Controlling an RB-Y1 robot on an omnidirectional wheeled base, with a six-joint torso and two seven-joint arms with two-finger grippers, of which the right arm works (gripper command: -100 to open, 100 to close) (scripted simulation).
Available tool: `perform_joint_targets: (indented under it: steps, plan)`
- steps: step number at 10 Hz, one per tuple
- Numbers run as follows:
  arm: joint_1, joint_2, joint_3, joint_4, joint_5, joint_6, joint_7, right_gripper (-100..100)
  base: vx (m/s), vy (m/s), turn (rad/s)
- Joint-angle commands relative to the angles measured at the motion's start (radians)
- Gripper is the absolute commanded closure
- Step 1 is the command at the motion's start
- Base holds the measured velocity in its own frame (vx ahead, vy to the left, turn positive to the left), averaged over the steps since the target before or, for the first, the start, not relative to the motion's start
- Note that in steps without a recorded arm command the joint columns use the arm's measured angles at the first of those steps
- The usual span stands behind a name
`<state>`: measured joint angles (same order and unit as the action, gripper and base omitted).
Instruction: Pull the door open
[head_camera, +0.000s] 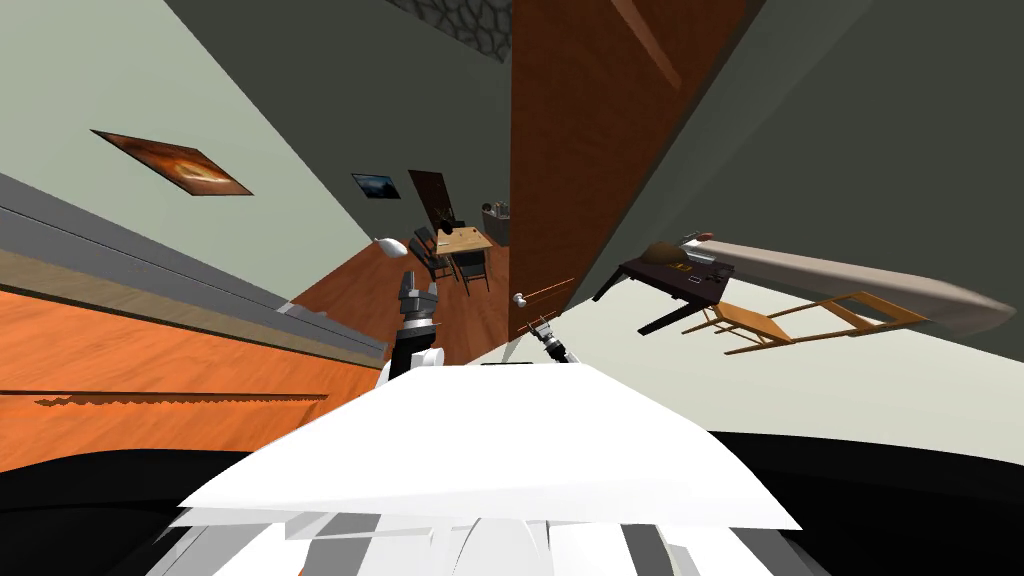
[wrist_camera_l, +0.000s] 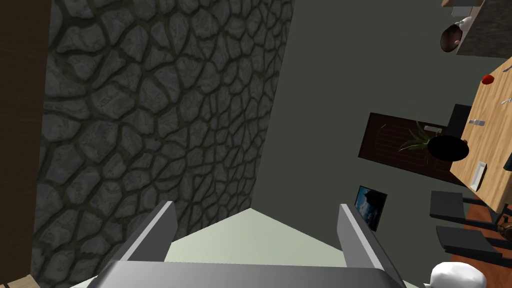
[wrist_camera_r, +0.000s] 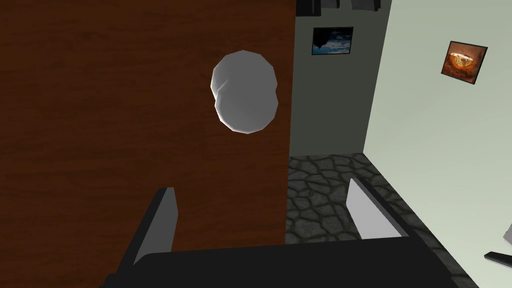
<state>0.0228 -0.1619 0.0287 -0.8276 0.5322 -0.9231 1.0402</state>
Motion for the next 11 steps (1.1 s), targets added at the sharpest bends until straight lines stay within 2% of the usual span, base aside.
perform_joint_targets:
  steps: [1,2,5,6,10,11]
  plan:
    - [-0.002,-0.020,-0.017,0.025,-0.014,-0.020,-0.003,-100,-0.030,0.110,0.186]
    - [-0.002,-0.026,-0.022,0.034,-0.019,-0.027,-0.005,-100,-0.025,0.166,0.103]
    - [-0.006,-0.076,-0.065,0.098,-0.056,-0.077,-0.013,-100,0.027,0.203,0.190]
    - [-0.007,-0.086,-0.072,0.110,-0.063,-0.087,-0.015,-100,0.129,0.167,0.113]
    - [-0.012,-0.153,-0.129,0.196,-0.111,-0.154,-0.027,-100,0.199,0.090,0.179]
    - [-0.012,-0.153,-0.129,0.196,-0.111,-0.154,-0.027,-100,0.104,0.029,-0.017]
